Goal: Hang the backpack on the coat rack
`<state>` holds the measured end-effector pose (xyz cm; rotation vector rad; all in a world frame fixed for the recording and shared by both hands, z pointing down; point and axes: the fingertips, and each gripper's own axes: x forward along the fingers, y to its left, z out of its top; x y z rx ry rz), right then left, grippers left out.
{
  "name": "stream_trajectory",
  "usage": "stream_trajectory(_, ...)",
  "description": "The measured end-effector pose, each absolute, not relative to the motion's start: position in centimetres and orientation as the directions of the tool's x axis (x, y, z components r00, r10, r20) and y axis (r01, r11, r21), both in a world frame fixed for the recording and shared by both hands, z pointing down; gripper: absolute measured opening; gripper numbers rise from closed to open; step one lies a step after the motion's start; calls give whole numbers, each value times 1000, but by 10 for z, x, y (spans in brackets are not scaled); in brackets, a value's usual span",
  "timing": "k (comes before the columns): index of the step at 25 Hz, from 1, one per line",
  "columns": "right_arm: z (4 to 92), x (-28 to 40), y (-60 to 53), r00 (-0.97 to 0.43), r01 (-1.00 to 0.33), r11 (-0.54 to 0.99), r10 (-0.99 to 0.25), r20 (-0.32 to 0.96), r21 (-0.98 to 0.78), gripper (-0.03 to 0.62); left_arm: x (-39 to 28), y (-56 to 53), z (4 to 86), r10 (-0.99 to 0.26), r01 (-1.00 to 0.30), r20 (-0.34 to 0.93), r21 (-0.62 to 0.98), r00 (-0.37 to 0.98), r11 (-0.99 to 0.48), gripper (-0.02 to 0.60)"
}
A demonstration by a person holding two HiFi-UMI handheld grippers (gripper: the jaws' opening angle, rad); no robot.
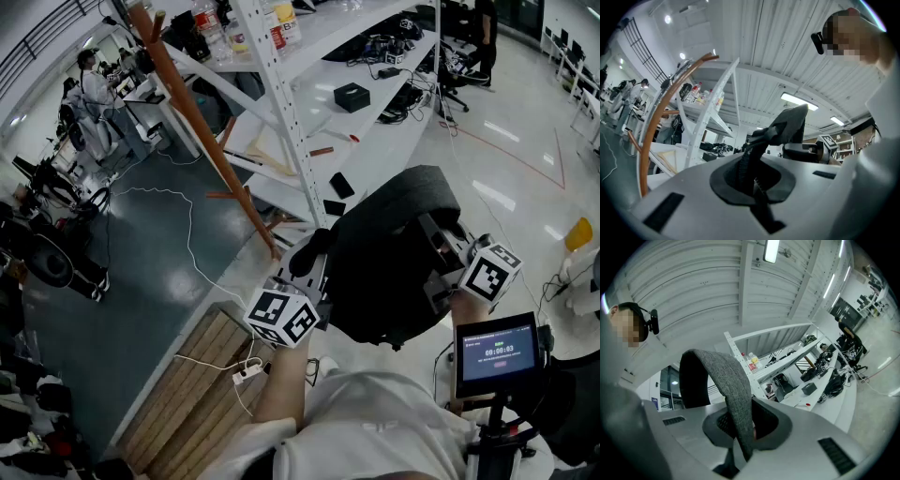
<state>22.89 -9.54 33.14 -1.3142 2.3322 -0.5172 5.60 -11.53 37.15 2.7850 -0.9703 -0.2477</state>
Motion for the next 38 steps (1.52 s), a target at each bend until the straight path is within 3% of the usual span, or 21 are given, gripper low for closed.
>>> stream_trajectory(12, 324, 58, -209, -628, -575, 623, -752, -202, -530, 40, -122, -187, 357, -754, -720, -154, 226, 639, -656, 5)
stream_trajectory(21, 268, 12, -261, -713, -546, 698, -677, -180, -463, 40, -150, -209, 310, -829, -818, -195, 154, 524, -553, 5)
stream_trajectory(32, 105, 2, -297, -690, -613, 721, -688, -226, -324, 40, -161, -235, 153, -828, -894, -338, -140, 447, -425, 5)
stream_trajectory(38, 43, -5, -335, -672, -684, 674, -731, -119, -278, 40, -186, -260, 90, -838, -919, -382, -105, 389, -379, 5)
